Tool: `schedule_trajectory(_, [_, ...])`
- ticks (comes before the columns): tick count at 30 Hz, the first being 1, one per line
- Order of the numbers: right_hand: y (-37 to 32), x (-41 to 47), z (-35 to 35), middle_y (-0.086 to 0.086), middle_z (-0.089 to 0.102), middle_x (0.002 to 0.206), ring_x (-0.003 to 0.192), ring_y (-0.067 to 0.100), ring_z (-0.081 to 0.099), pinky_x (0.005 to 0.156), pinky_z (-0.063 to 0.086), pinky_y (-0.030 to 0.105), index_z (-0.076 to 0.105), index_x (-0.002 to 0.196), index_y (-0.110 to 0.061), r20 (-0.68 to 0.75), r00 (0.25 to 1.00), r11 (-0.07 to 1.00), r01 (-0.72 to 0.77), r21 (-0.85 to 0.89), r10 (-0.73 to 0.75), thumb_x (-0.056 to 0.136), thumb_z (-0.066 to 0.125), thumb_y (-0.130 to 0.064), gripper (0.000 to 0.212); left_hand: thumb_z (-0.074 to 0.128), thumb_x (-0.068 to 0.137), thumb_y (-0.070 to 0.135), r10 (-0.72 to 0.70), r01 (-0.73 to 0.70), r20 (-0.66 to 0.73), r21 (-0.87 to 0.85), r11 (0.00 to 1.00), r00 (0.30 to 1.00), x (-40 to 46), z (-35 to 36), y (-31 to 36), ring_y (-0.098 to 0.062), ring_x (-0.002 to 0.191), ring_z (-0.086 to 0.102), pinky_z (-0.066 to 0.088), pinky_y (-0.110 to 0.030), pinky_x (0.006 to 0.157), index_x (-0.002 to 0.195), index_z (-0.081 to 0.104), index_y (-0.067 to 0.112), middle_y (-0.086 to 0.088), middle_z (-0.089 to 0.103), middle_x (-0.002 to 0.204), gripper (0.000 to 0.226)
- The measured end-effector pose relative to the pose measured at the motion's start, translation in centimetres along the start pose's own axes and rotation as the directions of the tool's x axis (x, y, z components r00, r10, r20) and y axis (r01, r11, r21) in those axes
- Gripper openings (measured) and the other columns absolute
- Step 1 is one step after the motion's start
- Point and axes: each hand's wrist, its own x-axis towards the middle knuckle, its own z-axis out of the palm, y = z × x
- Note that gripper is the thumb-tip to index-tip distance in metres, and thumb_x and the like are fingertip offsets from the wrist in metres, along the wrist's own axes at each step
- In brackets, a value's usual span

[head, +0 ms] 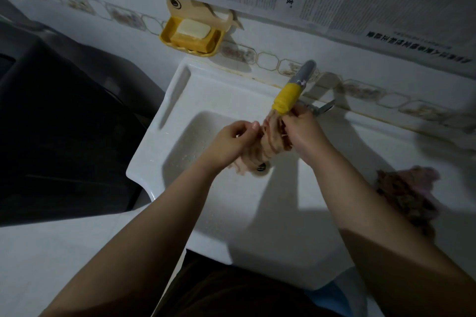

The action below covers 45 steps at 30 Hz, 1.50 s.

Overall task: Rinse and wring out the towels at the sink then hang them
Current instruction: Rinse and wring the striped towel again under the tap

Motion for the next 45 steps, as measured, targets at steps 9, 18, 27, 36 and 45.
schedule_trajectory(9, [-1.1,-2.2,3.7,-0.005,0.05,0.045,0.051,0.01,0.053,0.056,0.042,0.028,0.048,0.051,-0.02,-0.138,0.987,0.99,0.07,-0.123,-0.087,0.087,0.057,-0.054,0.051,0.039,0.096,0.057,-0.382,0.333,0.05,-0.604,0.724,0.923,2.5,3.2,1.5,-0.023,0.078,0.067,0.052,-0.036,0.074,0.094,0.061,0.002,-0.009,0.072,0.076,0.059])
schedule_trajectory(18, [-0.7,-2.0,4.5,0.012,0.065,0.077,0.073,0.028,0.059,0.065,0.042,0.032,0.066,0.081,-0.008,-0.183,0.963,0.917,0.115,-0.381,-0.197,0.096,0.036,-0.05,0.054,0.039,0.099,0.05,-0.495,0.372,-0.049,-0.598,0.71,0.867,2.6,4.4,4.0,-0.044,0.115,0.055,0.047,-0.045,0.094,0.126,0.053,-0.007,-0.028,0.056,0.128,0.065])
schedule_trajectory(27, [-0.4,-0.8,3.9,0.017,0.067,0.089,0.088,0.034,0.062,0.075,0.048,0.037,0.066,0.086,-0.009,-0.252,0.96,0.909,0.006,-0.417,-0.122,0.095,0.039,-0.052,0.052,0.039,0.098,0.051,-0.524,0.443,0.054,-0.61,0.657,0.85,1.7,5.1,4.6,-0.04,0.1,0.064,0.051,-0.041,0.084,0.107,0.063,0.001,-0.03,0.063,0.11,0.057])
schedule_trajectory(36, [-0.2,-0.2,3.5,0.015,0.067,0.084,0.077,0.029,0.058,0.069,0.044,0.034,0.067,0.082,-0.009,-0.261,0.959,0.892,-0.02,-0.451,-0.111,0.095,0.04,-0.051,0.052,0.041,0.093,0.06,-0.514,0.503,0.18,-0.616,0.606,0.839,2.4,4.0,4.9,-0.034,0.095,0.066,0.056,-0.034,0.079,0.118,0.064,0.008,-0.027,0.063,0.114,0.062])
schedule_trajectory(45, [0.2,1.3,-0.8,-0.003,0.06,0.055,0.053,0.013,0.058,0.062,0.046,0.028,0.059,0.063,-0.019,0.019,0.983,0.901,-0.172,0.398,0.18,0.09,0.055,-0.02,0.027,0.039,0.102,0.026,-0.397,0.503,0.309,-0.524,0.687,0.864,1.7,0.4,1.7,-0.033,0.103,0.06,0.054,-0.039,0.085,0.122,0.054,-0.007,-0.027,0.059,0.118,0.041])
